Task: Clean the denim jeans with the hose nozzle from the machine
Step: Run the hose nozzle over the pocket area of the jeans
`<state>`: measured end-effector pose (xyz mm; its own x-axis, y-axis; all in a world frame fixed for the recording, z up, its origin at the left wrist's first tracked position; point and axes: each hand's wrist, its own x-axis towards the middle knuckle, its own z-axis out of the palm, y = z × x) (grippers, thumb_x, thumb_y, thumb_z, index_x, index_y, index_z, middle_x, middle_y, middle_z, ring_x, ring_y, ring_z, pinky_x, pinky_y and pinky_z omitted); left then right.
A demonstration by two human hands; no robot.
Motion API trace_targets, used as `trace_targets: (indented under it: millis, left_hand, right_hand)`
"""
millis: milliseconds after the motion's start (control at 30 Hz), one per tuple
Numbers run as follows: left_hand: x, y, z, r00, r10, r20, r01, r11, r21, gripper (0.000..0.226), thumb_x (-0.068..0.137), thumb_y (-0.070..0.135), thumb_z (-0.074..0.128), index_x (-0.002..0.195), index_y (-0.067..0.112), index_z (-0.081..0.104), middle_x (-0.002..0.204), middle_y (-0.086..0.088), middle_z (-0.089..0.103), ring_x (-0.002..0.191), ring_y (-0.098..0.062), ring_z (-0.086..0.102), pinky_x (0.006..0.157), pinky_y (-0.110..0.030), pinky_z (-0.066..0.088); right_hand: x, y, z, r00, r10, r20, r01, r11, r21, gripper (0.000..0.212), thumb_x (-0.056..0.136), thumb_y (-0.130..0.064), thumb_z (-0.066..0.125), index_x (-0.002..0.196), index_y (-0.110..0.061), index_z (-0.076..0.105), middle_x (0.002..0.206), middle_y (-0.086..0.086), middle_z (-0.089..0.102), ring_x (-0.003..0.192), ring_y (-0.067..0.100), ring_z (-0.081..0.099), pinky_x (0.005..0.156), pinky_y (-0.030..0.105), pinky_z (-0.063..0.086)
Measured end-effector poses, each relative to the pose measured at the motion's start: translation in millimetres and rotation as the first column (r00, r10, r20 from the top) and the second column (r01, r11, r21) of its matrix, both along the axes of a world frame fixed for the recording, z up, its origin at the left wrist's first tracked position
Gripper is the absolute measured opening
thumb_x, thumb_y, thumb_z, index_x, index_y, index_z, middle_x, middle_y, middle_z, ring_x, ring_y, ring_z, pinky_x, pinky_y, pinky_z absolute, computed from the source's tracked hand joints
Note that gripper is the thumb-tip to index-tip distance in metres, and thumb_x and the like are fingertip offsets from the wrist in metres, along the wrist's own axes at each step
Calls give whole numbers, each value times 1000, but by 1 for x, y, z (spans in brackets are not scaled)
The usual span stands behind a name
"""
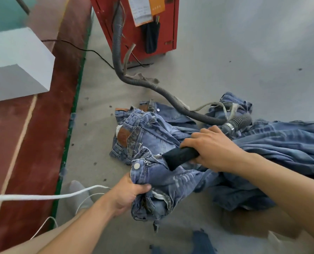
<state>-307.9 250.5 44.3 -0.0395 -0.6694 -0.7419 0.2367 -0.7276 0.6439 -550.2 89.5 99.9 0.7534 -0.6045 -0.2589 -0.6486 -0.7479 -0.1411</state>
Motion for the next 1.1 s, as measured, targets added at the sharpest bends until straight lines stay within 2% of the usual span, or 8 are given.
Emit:
trace_targets:
  millis: [200, 333, 467, 567, 633, 800, 933, 1100]
  left_hand:
    - [2, 1, 0, 999, 23, -33, -23, 1000, -9, 41, 89, -18, 59, 123, 3, 68, 119, -18, 75, 115, -35, 70, 104, -50, 52]
    - [5, -4, 6, 992, -6, -125, 3, 1000, -28, 35, 90, -9, 63, 122, 2, 71, 126, -24, 70, 118, -41, 67, 105, -51, 52]
    - [9, -13, 17, 958, -9, -285, 19, 999, 33, 47, 89, 25, 61, 127, -1, 69, 133, -28, 65, 112, -37, 67, 98, -46, 55]
    - [9, -17, 15, 985, -1, -171, 11, 998, 60, 37, 98, 10, 52, 127, -9, 64, 133, -35, 61, 115, -43, 62, 110, -59, 46]
    - [9, -17, 14, 995, -32, -90, 35, 999, 27, 29, 104, 1, 47, 126, -4, 65, 126, -27, 69, 117, -41, 66, 110, -57, 47]
    - [4, -14, 17, 984, -87, 156, 99, 992, -75, 31, 97, -12, 53, 111, 8, 74, 113, -8, 78, 115, -29, 70, 105, -44, 50]
    - [-2, -13, 15, 962, -82, 260, 134, 973, -186, 29, 93, -12, 60, 104, 8, 78, 110, -10, 78, 111, -32, 72, 102, -50, 55]
    - [-3, -11, 17, 930, -149, 337, 225, 954, -198, 42, 96, -16, 49, 110, 14, 75, 108, 0, 79, 107, -15, 73, 95, -35, 58]
  right_hand:
    - [-11, -32, 22, 970, -206, 132, 191, 975, 113, 39, 89, -39, 75, 124, -46, 60, 105, -16, 63, 107, 19, 61, 98, 45, 37]
    - [-12, -15, 11, 997, -72, -20, 72, 997, 30, 33, 92, -40, 68, 122, -46, 58, 104, -18, 62, 109, 15, 61, 97, 40, 39]
    - [6, 2, 13, 998, 11, 61, -16, 996, 93, 38, 92, -54, 66, 128, -49, 54, 107, -22, 62, 111, 8, 57, 98, 36, 35]
    - [12, -5, 38, 984, -55, 169, 33, 990, 134, 46, 88, -69, 60, 130, -51, 52, 110, -21, 65, 105, 11, 62, 90, 37, 43]
    - [11, -12, 52, 972, -105, 209, 81, 989, 120, 50, 83, -79, 49, 123, -50, 50, 102, -18, 69, 92, 16, 66, 76, 38, 51]
    - [19, -15, 63, 998, -56, 23, 54, 995, 81, 48, 77, -85, 44, 104, -46, 50, 74, -18, 61, 65, 5, 58, 55, 30, 42]
    - [33, -1, 53, 1000, 4, -16, -2, 992, 125, 41, 81, -82, 52, 96, -45, 52, 67, -19, 56, 62, -1, 53, 53, 28, 40]
    - [44, -6, 54, 993, -38, 114, 14, 980, 199, 36, 82, -76, 60, 95, -43, 57, 69, -17, 64, 60, -1, 59, 58, 30, 52]
